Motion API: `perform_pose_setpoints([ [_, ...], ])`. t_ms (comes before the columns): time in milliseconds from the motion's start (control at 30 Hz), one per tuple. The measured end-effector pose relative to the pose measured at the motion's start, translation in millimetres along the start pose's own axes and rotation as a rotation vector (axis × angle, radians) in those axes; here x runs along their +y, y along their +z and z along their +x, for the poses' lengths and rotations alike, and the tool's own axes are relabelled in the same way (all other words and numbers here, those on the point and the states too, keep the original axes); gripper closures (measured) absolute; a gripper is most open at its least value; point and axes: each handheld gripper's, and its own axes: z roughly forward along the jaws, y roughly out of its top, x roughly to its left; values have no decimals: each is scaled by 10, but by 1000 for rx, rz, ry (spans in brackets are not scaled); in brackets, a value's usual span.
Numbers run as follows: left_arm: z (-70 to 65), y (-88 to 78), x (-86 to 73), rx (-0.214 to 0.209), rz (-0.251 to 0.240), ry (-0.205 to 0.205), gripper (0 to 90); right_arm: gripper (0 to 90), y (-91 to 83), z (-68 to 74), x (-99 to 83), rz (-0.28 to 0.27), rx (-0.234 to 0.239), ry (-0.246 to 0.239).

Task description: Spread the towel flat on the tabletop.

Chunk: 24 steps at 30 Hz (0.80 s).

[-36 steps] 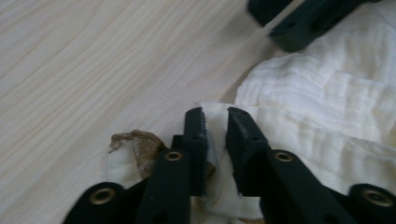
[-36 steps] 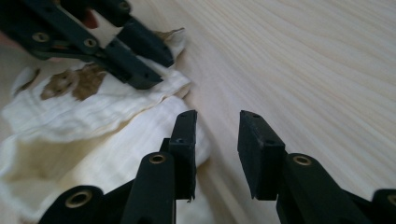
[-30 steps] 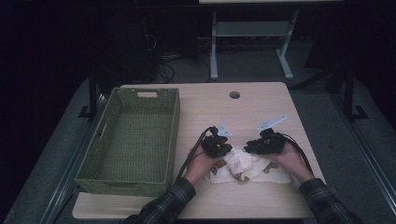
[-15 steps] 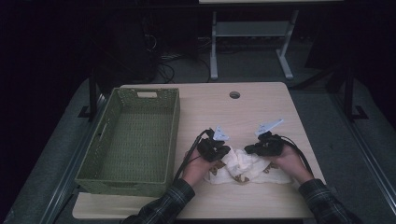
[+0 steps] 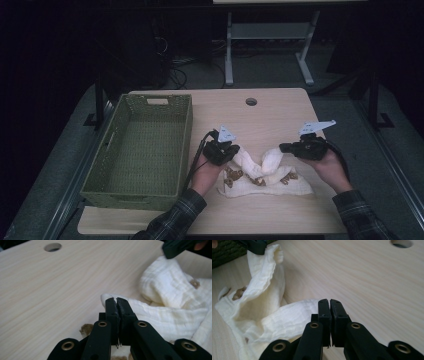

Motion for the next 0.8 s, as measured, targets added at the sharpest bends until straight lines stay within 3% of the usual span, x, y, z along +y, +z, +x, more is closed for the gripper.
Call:
perform_pose_setpoints([
  [233,100,-56,75,52,-47,-52,878,873,-341,-198,-31,-69,-75,30],
  [467,203,-75,178,103,-101,-104,879,873,-559,-328,-34,-101,-141,60],
  [633,259,-54,279,114,-155,-135,879,873,-653,-368,-3,-122,-164,67],
  [800,346,37,377,140,-172,-127,879,873,-646,-435,88,-119,-197,53],
])
